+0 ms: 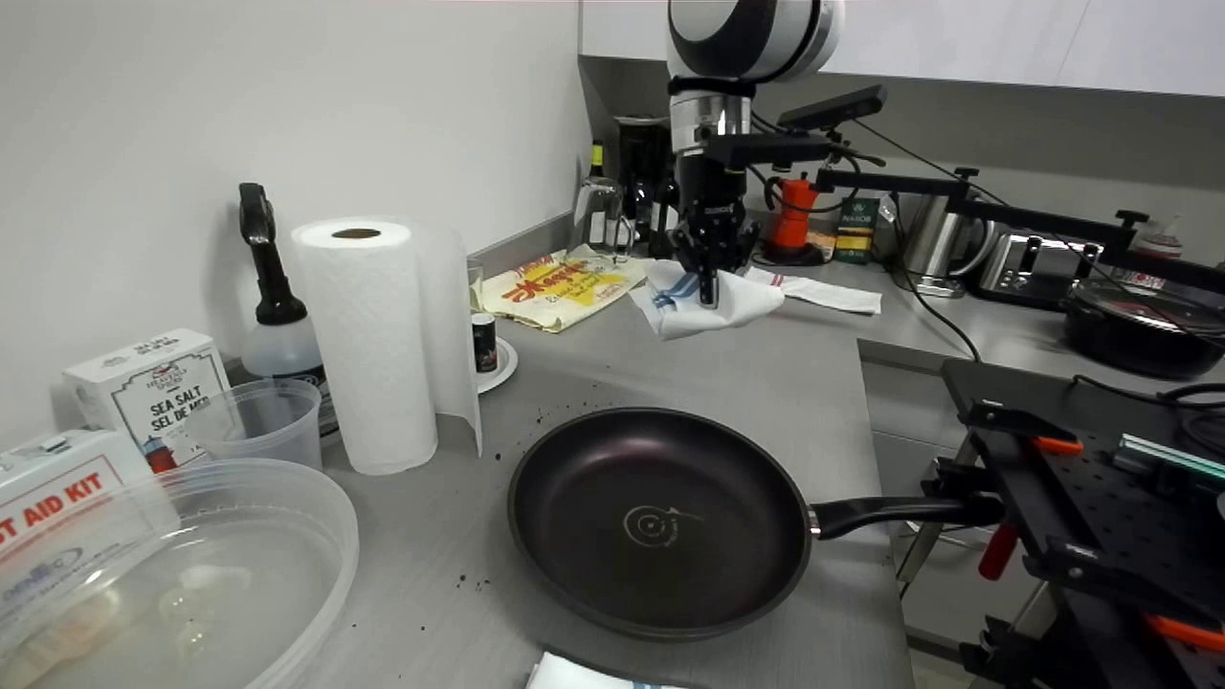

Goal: Use the white towel wipe the black pan

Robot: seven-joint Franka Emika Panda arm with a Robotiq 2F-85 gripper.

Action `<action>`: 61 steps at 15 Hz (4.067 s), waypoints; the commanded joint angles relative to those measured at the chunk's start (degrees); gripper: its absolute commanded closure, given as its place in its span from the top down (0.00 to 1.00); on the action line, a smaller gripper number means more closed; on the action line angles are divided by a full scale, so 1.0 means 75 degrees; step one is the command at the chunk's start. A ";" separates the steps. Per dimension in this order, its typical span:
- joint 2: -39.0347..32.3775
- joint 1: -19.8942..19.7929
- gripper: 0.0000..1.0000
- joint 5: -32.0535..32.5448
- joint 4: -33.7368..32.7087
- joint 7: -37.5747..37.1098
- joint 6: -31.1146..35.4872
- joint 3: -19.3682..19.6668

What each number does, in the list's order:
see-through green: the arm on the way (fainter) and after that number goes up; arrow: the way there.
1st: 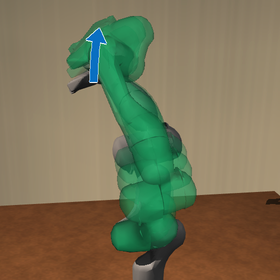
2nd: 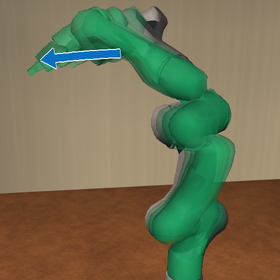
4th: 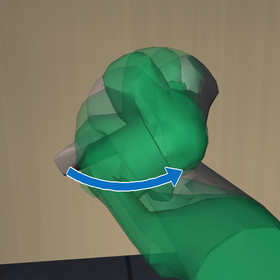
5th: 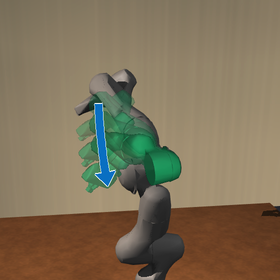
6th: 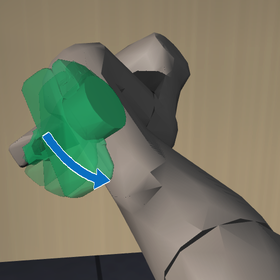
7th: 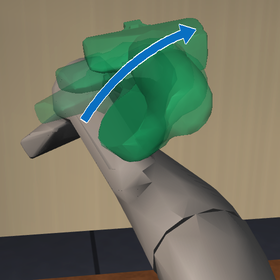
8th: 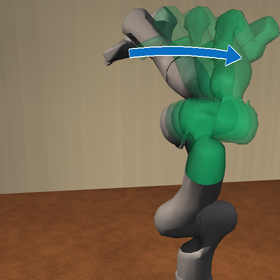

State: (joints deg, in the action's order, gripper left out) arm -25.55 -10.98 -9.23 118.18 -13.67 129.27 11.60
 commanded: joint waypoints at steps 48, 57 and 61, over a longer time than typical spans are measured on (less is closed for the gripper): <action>-0.3439 -0.1525 0.05 -0.0730 -0.3283 0.1569 -0.0256 -0.0363; -0.3602 -0.1523 0.50 -0.0632 -0.3421 0.1524 -0.0849 -0.0314; -0.3017 -0.1530 0.78 -0.0761 -0.2965 0.1637 -0.1091 -0.0382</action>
State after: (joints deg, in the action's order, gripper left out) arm -52.09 -22.78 -14.86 93.75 -1.00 123.79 8.84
